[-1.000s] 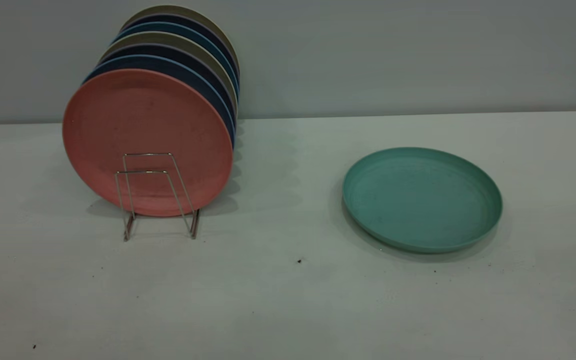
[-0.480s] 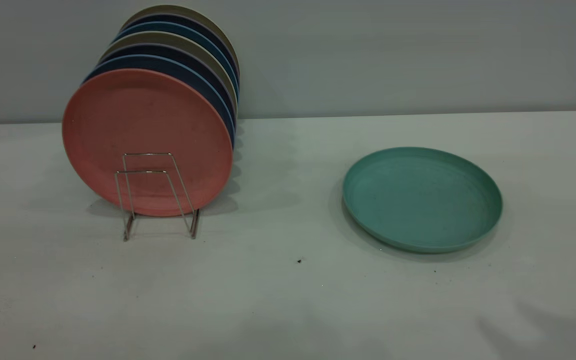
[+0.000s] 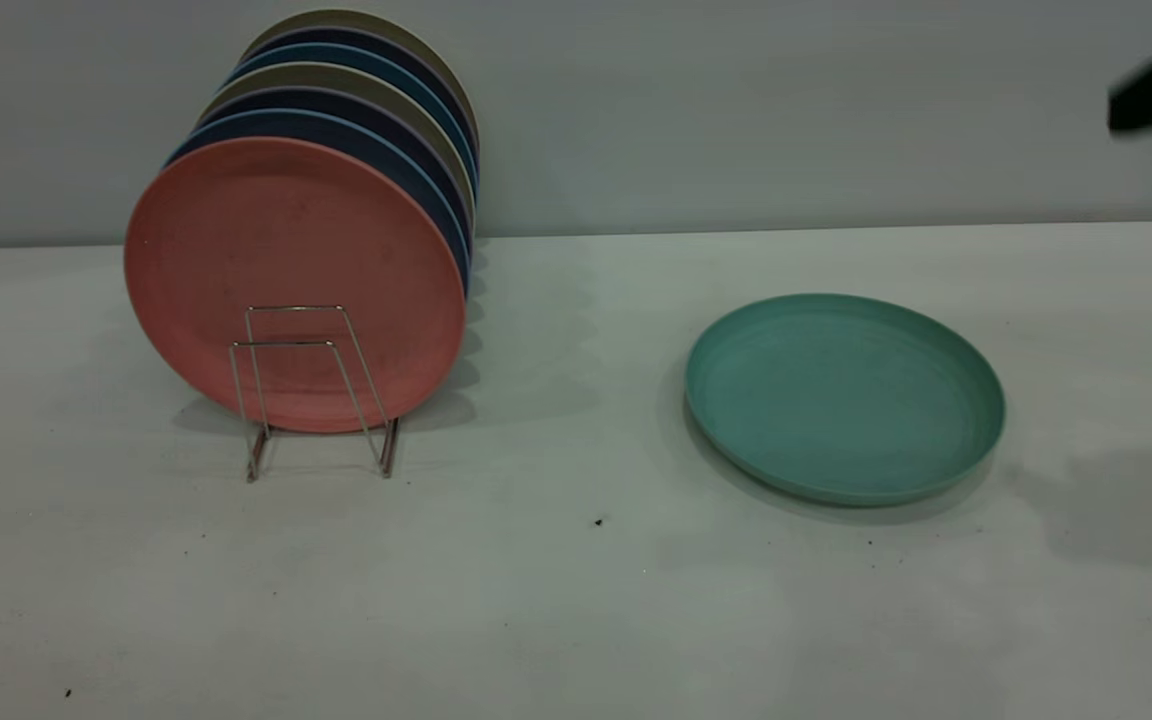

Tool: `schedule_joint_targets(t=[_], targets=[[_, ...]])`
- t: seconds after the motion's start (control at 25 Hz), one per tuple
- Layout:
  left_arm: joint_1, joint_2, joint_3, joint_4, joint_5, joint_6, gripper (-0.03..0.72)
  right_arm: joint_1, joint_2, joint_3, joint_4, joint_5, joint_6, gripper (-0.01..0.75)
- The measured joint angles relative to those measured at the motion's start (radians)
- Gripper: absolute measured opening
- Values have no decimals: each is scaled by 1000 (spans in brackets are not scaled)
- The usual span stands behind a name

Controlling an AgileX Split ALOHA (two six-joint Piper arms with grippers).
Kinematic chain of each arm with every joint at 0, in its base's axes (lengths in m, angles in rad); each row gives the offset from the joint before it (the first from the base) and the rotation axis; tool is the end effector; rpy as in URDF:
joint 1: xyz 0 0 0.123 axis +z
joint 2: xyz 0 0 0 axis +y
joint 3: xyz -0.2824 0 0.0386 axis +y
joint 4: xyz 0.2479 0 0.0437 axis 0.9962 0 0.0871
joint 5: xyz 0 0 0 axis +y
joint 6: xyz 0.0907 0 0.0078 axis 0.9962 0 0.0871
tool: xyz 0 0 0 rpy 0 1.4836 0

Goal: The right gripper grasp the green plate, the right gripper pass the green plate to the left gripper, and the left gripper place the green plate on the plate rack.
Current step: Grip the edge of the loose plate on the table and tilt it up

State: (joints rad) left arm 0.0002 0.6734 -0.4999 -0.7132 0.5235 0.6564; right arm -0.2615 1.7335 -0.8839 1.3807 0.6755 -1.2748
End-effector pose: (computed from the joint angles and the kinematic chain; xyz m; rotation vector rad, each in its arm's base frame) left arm 0.1306 -0.0298 0.2884 0.2180 2.0441 -0.3357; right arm 0.3277 -0.0297 0.1813 0.0969 2.3485 0.7144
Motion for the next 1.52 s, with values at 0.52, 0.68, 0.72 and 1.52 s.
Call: schedule_joint_targets(t=[0.52,0.68,0.72,1.52], targets=[[0,0,0,-1,1,6,468,-24,437,-126,6,-2,-70,505],[0,0,0,-1,13,6,468,-24,491,-160,37,-2,-74,505],[0,0,0,-1,15,6,468,-24,502,-166,43,-2,-74,505],[0,0,0,-1,23,6,468,45,598,-265,123,-10,-86,503]])
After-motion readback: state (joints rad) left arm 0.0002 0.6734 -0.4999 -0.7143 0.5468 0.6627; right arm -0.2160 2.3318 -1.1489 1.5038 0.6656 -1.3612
